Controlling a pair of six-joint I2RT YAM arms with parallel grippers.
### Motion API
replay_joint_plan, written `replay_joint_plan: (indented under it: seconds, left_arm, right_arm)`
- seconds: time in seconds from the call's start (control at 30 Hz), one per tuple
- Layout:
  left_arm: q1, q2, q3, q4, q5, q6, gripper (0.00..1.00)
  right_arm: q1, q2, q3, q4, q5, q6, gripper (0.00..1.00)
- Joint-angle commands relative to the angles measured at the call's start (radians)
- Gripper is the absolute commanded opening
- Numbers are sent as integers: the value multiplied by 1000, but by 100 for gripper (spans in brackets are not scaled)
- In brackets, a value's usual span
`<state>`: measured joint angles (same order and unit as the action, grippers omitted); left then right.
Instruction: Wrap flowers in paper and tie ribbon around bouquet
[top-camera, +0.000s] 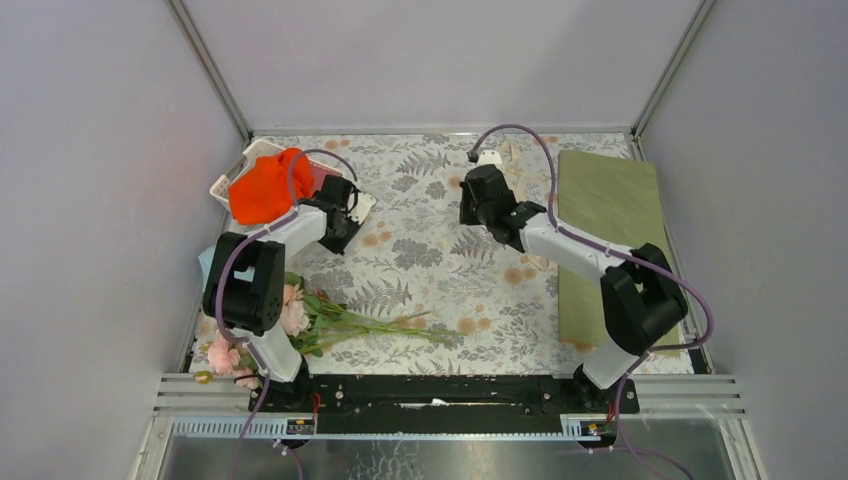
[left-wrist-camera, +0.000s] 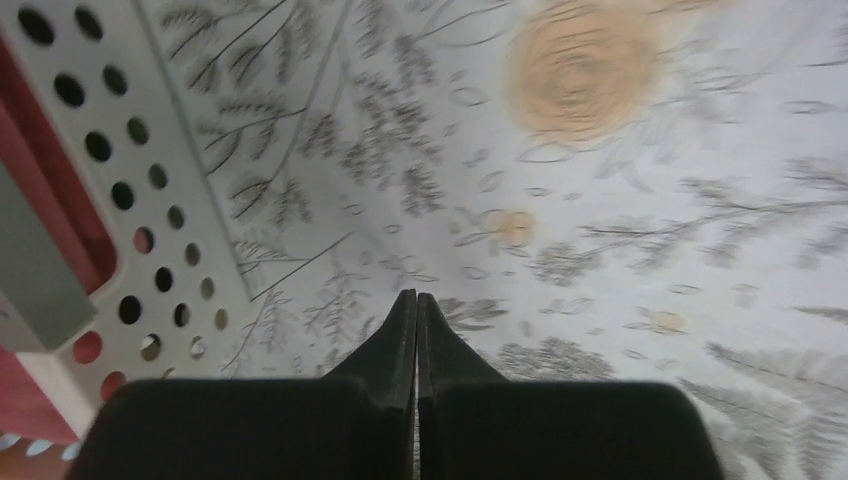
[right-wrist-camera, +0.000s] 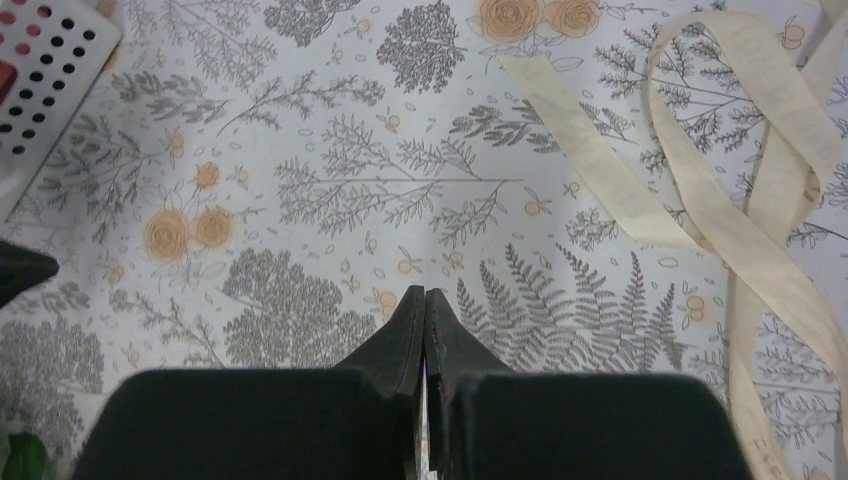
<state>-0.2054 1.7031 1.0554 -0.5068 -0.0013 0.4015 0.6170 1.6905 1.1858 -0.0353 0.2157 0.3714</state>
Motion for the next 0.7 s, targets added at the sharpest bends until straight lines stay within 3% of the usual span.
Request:
replay_joint_plan:
  seconds: [0.0,0.17,0.3,0.4,0.57,0.67]
  left_arm:
    - [36,14,48,55,-194,-38,0]
    - [46,-173,-55,-72,-54,9,0]
    - [182,-255,-109,-114,-30,69,0]
    - [316,-214,-105,-108,-12,102,0]
    - [335,-131,-75,-32,74,102,0]
    - [337,-31,4,51,57,50,0]
  right_arm:
    - [29,-97,-72,41,67,-46,0]
    - [30,-119,-103,41,66,-48,0]
    - [29,-110,-93,5,35,-51,0]
    - [29,-98,-77,-6,23,-54,0]
    - [30,-101,-70,-15,24,-63,0]
    - [29,-116,-80,-20,37,-74,0]
